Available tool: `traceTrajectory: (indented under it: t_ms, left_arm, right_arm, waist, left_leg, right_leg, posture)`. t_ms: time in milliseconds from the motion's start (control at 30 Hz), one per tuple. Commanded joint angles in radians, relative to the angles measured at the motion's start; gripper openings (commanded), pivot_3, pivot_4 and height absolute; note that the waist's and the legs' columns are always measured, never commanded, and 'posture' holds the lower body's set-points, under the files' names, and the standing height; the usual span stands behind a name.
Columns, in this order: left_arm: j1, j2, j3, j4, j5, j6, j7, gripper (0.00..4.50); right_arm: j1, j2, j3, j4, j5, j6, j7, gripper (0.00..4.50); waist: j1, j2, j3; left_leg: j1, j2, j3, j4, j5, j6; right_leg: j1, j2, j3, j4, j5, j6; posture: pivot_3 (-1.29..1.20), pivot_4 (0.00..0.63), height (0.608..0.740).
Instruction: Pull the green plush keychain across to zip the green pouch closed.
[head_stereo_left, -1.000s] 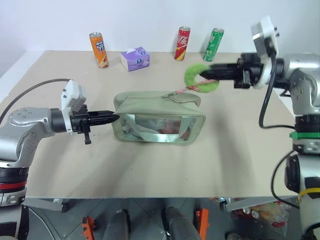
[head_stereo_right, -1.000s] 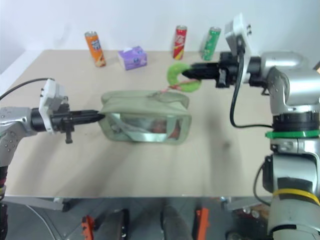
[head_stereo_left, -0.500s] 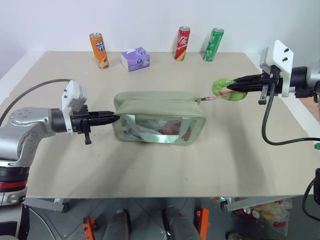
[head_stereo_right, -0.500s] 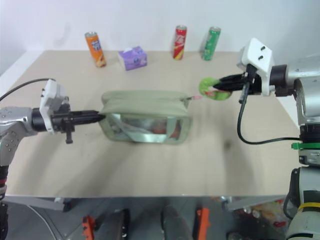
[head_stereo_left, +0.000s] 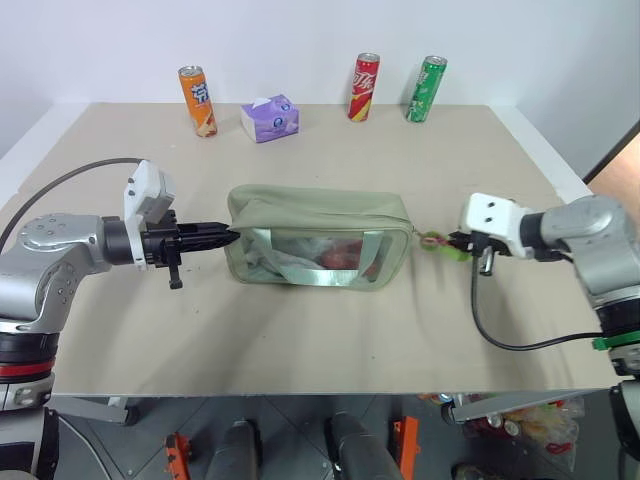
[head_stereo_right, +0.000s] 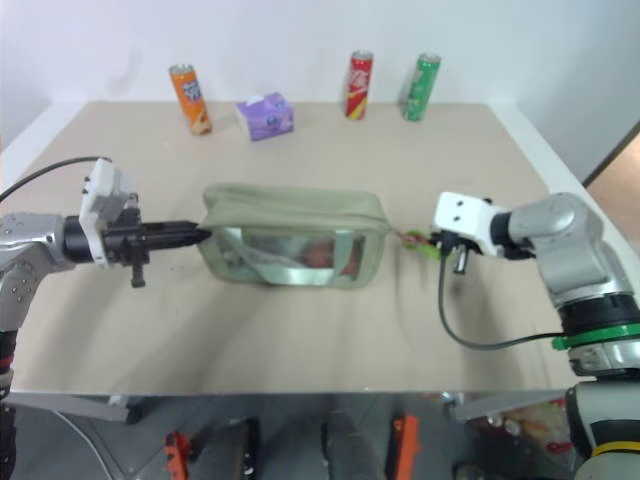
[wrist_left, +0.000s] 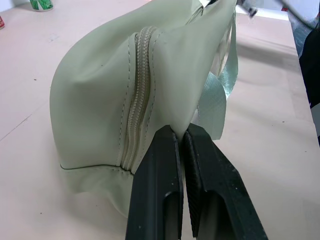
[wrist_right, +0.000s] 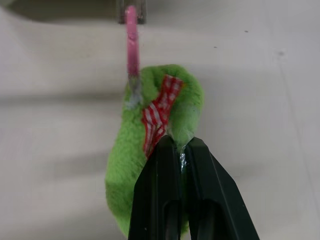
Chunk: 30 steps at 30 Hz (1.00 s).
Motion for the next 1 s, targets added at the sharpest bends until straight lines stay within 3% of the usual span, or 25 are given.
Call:
traceTrajectory:
  t_ms: [33, 167, 400, 667, 1000]
  left_arm:
    - [0.008, 0.011, 0.003, -0.015, -0.005, 0.016, 0.002, 0.0]
    - [0.008, 0.009, 0.004, -0.019, -0.007, 0.022, 0.004, 0.0]
    - [0.007, 0.009, 0.007, -0.021, -0.008, 0.026, 0.006, 0.0]
    - [0.011, 0.005, 0.012, -0.029, -0.013, 0.031, 0.015, 0.0]
    - [0.004, -0.011, 0.01, -0.016, -0.013, 0.025, 0.034, 0.0]
  right_arm:
    - [0.022, 0.056, 0.017, -0.032, -0.039, -0.005, -0.066, 0.02]
    - [0.064, 0.122, 0.057, -0.07, -0.065, 0.003, -0.08, 0.02]
    - [0.133, 0.107, 0.089, -0.197, -0.041, 0.031, 0.041, 0.02]
    - [-0.009, 0.027, -0.139, -0.182, 0.223, 0.204, 0.186, 0.02]
    - [-0.008, -0.044, -0.201, -0.197, 0.313, 0.271, 0.225, 0.02]
  waist:
    - [0.0, 0.0, 0.0]
    - [0.001, 0.0, 0.0]
    - [0.0, -0.004, -0.003]
    - [0.001, -0.003, -0.002]
    - [0.0, -0.003, -0.002]
  left_leg:
    - [0.0, 0.0, 0.0, 0.0, 0.0, 0.0]
    - [0.0, 0.0, 0.0, 0.0, 0.0, 0.0]
    - [0.004, 0.0, -0.001, -0.001, 0.0, 0.0]
    - [0.004, 0.0, 0.0, -0.001, 0.0, 0.0]
    - [0.005, 0.0, -0.001, -0.002, 0.0, 0.0]
  right_leg:
    - [0.0, 0.0, 0.0, 0.0, 0.0, 0.0]
    - [0.0, 0.0, 0.0, 0.0, 0.0, 0.0]
    - [0.004, 0.001, -0.001, 0.0, -0.001, -0.001]
    - [0.004, 0.0, 0.0, 0.0, -0.001, -0.001]
    - [0.004, 0.001, 0.0, 0.0, -0.002, -0.001]
  posture:
    - [0.0, 0.15, 0.74]
    - [0.0, 0.15, 0.74]
    - [0.0, 0.15, 0.74]
    - [0.0, 0.15, 0.74]
    - [0.0, 0.15, 0.74]
